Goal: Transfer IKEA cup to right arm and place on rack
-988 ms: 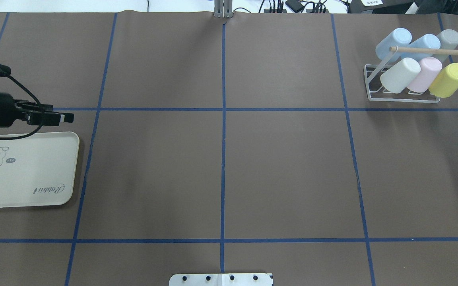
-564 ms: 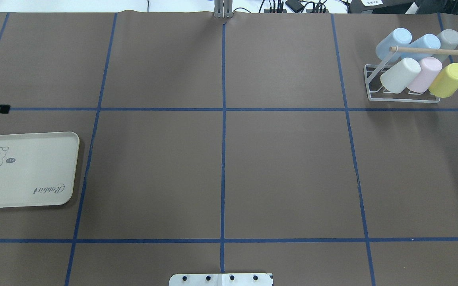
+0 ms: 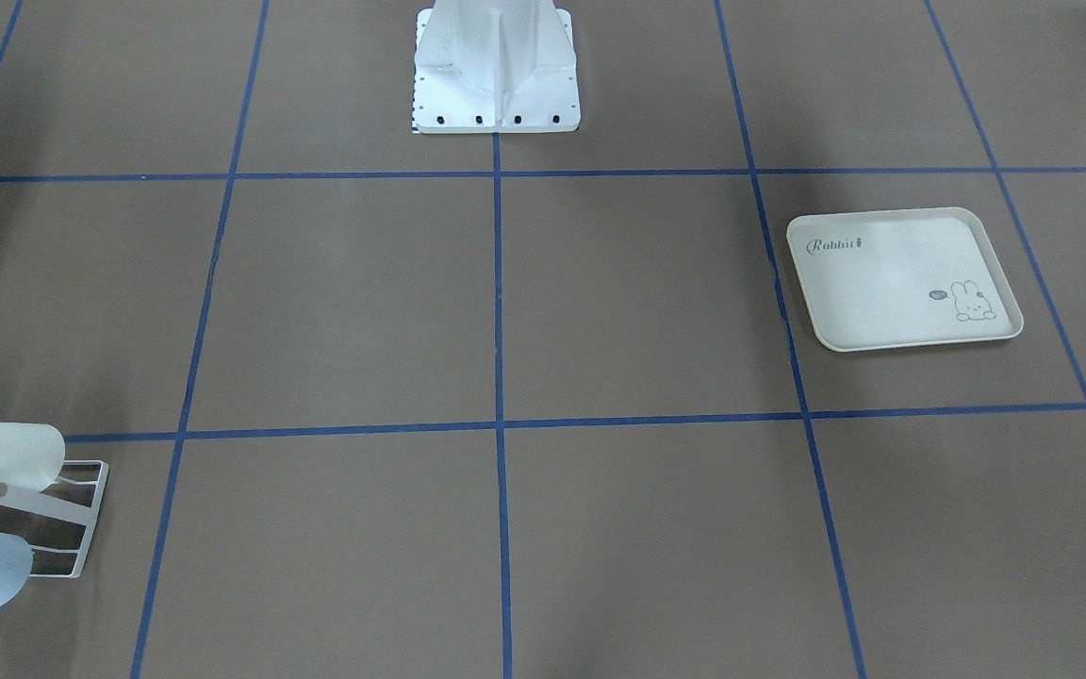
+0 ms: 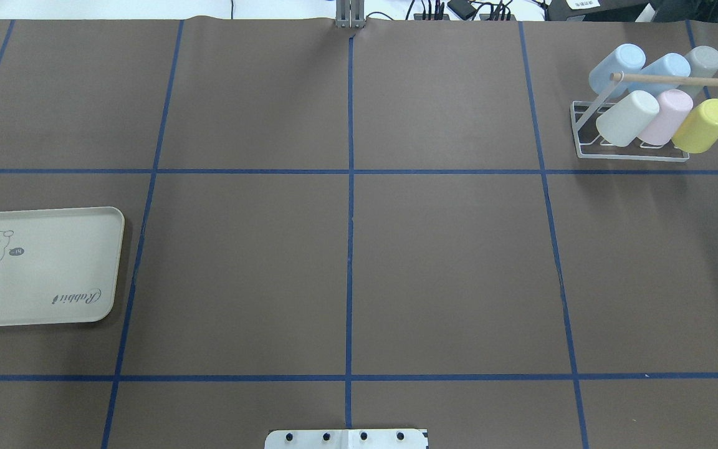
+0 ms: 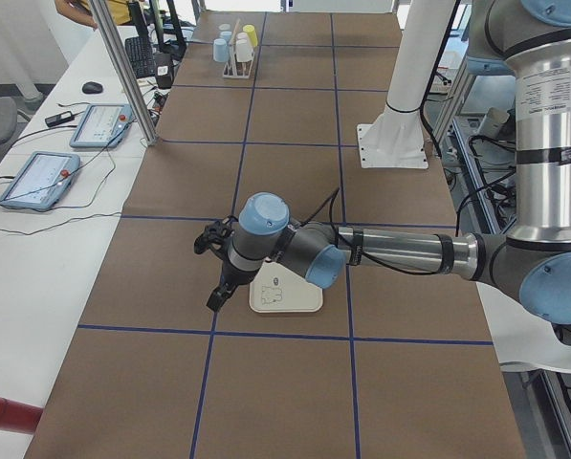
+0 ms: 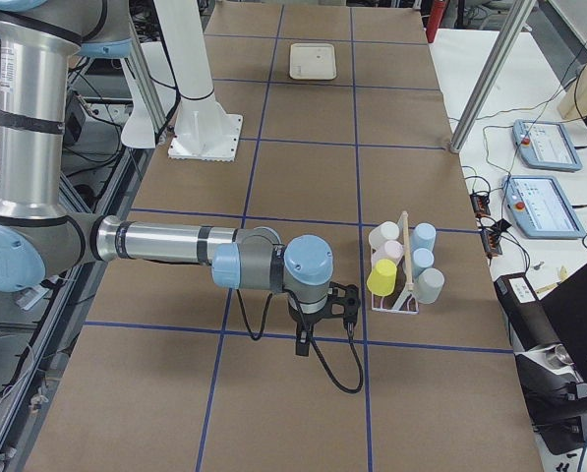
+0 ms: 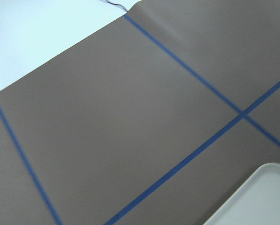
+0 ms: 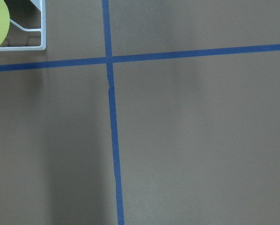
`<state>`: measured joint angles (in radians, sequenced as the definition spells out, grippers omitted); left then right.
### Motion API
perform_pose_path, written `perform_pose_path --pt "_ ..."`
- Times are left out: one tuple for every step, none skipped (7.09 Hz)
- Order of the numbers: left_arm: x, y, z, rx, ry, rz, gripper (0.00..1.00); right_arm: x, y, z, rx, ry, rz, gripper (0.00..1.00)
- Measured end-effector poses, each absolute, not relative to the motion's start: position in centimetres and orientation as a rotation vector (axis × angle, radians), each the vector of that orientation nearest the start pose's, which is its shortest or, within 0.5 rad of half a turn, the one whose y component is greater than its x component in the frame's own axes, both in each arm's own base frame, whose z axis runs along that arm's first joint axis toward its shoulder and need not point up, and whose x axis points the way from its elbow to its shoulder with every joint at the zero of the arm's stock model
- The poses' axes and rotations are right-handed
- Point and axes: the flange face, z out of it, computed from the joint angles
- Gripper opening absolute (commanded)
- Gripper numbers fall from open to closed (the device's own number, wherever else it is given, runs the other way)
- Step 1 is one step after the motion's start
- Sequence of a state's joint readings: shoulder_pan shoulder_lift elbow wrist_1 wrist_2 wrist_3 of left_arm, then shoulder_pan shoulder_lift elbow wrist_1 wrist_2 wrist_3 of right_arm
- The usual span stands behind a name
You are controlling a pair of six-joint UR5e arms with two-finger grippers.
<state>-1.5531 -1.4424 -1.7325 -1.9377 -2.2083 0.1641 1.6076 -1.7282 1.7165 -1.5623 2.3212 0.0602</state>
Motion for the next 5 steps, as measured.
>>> perform_pose_path --pt "-8.4 -44.5 62.6 0.355 0.599 0.258 1.0 8.1 -42.2 66.0 -0.022 -0.756 0.101 1.0" --pt "-9.3 -43.3 64.3 0.255 0.594 0.217 1.0 8.0 -42.2 66.0 -0.043 -0.768 0.115 1.0" --pt "-9.7 -42.5 65.4 0.167 0.582 0.189 1.0 7.9 -42.1 66.1 -0.058 -0.773 0.124 1.0" --pt "-9.9 -42.0 65.6 0.13 0.568 0.177 1.0 7.9 -41.9 66.2 -0.065 -0.773 0.128 1.0" --pt "-9.9 -42.2 65.2 0.126 0.56 0.173 1.0 7.9 -41.8 66.1 -0.067 -0.772 0.128 1.0"
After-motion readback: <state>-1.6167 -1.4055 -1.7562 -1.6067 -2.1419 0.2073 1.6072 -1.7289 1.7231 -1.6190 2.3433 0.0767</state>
